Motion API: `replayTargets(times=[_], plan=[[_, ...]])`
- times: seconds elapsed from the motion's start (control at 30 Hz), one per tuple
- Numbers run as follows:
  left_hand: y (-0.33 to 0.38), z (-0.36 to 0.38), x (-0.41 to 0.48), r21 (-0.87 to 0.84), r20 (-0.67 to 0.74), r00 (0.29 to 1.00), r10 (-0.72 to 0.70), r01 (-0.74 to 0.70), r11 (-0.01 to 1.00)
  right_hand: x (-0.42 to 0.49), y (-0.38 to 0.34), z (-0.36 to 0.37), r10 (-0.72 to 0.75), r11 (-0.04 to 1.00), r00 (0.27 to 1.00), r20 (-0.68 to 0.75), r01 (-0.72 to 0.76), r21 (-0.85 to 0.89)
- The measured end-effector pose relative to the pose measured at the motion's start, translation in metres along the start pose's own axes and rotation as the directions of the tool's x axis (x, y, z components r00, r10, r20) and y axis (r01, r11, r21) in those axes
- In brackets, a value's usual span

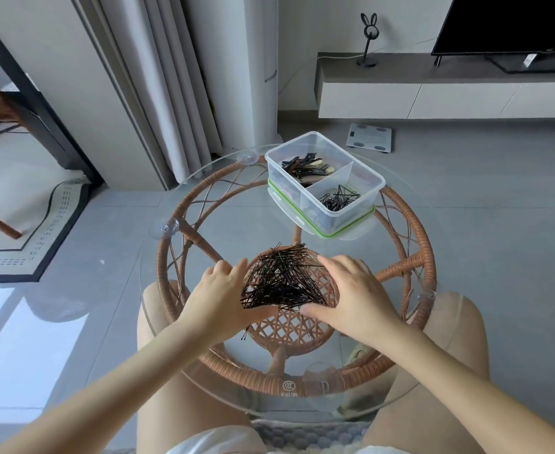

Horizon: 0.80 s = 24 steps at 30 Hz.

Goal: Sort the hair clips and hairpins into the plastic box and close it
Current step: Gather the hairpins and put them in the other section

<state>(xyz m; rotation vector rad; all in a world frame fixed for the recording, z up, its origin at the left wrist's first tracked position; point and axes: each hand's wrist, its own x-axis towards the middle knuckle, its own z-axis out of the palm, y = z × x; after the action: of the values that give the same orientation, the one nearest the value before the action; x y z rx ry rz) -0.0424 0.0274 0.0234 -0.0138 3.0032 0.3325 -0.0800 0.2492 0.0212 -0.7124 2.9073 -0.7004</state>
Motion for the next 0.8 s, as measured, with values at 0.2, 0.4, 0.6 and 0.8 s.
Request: replayTargets(times=[0.2, 0.4, 0.6, 0.8], plan=[[0.022, 0.001, 0.0, 0.028, 0.039, 0.999, 0.012, -0.013, 1.0, 0.005, -0.018, 0.019, -0.035, 0.972, 0.992, 0.123, 0.063, -0.227], [0.034, -0.003, 0.011, -0.09, -0.005, 1.0, -0.024, 0.023, 0.996, 0.016, -0.035, 0.029, -0.007, 1.0, 0.999, -0.04, 0.006, -0.004], [0.019, -0.013, 0.014, -0.183, -0.022, 1.0, -0.019, 0.015, 0.983, 0.013, -0.026, 0.016, 0.037, 0.991, 0.997, -0.06, -0.029, 0.134], [0.004, -0.035, 0.018, -0.282, -0.003, 0.999, -0.047, 0.044, 0.958, 0.014, -0.014, -0.006, 0.164, 0.951, 0.984, -0.069, -0.139, 0.276]])
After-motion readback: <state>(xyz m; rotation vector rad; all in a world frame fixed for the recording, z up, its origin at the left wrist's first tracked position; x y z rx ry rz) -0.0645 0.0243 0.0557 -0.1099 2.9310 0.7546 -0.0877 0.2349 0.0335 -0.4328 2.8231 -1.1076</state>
